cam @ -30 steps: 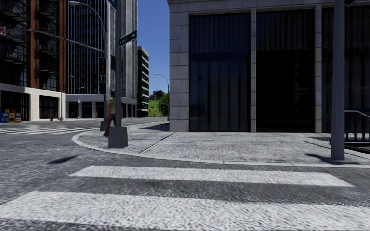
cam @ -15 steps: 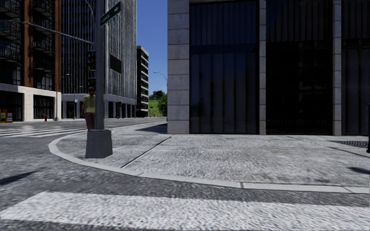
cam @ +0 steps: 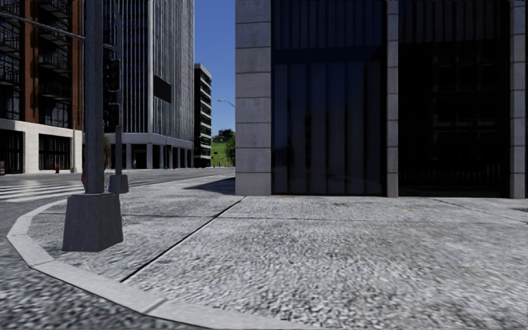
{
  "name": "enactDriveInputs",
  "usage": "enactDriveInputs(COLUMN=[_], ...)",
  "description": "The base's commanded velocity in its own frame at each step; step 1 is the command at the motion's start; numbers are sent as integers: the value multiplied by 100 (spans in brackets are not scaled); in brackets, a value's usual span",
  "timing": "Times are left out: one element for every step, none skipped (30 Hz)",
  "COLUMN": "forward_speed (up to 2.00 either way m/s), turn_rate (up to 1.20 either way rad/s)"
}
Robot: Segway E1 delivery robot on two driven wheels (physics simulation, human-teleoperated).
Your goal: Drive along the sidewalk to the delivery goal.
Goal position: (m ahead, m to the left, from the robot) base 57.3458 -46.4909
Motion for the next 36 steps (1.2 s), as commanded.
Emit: enactDriveInputs(forward_speed=[200, 200, 200, 200, 184, 151, 151, 134, 122, 120, 119, 118, 118, 118, 118, 118, 118, 118, 118, 118, 118, 118, 118, 118, 118, 118, 118, 118, 118, 118, 118, 118, 118, 118, 118, 118], turn_rate=[0, 0, 0, 0, 0, 0, 0, 0, 0, 0, 0, 0, 0, 0, 0, 0, 0, 0, 0, 0, 0, 0, 0, 0, 0, 0, 0, 0, 0, 0, 0, 0, 1, 5, 5, 10])
